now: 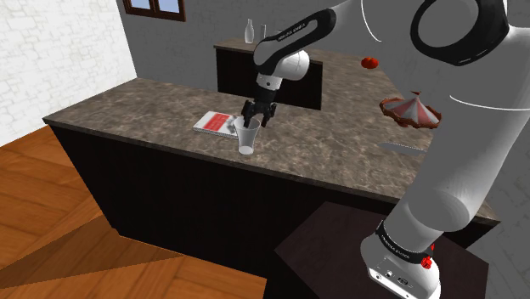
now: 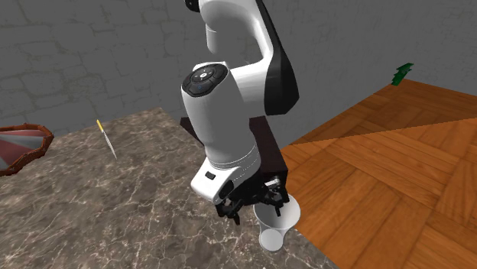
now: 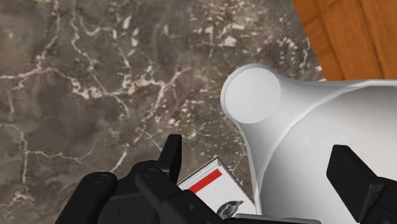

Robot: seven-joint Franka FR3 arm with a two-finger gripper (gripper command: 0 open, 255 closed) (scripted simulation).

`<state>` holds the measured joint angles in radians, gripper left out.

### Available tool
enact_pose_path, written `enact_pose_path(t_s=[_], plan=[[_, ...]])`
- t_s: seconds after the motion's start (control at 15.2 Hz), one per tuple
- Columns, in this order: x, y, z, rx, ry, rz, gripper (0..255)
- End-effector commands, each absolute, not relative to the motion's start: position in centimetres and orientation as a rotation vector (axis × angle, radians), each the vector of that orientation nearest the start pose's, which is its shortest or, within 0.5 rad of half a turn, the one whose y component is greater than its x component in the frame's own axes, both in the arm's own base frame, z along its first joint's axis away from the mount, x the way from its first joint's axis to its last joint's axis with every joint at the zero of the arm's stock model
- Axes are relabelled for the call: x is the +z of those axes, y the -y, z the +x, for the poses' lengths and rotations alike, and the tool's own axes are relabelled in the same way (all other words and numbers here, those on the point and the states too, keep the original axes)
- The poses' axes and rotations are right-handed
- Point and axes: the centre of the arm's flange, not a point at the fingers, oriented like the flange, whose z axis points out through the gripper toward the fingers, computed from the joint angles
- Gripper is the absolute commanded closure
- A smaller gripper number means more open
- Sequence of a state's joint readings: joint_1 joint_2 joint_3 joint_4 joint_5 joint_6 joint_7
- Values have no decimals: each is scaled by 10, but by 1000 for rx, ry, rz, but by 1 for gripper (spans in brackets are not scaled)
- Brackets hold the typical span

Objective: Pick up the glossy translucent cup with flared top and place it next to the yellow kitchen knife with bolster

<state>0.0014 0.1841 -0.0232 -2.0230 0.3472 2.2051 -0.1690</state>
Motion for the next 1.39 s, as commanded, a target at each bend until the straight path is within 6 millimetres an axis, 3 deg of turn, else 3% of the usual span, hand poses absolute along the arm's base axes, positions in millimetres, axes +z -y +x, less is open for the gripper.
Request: enact_pose_path(t_s=[0.0,0.33,0.4,0.99,1.32], plan=[[359,0,586,-36,-86,-2866,0],[359,0,586,-36,-86,-2866,0],[359,0,586,-36,-86,-2866,255],[359,0,586,-36,-86,-2866,255],[385,0,586,-36,-86,-2866,255]])
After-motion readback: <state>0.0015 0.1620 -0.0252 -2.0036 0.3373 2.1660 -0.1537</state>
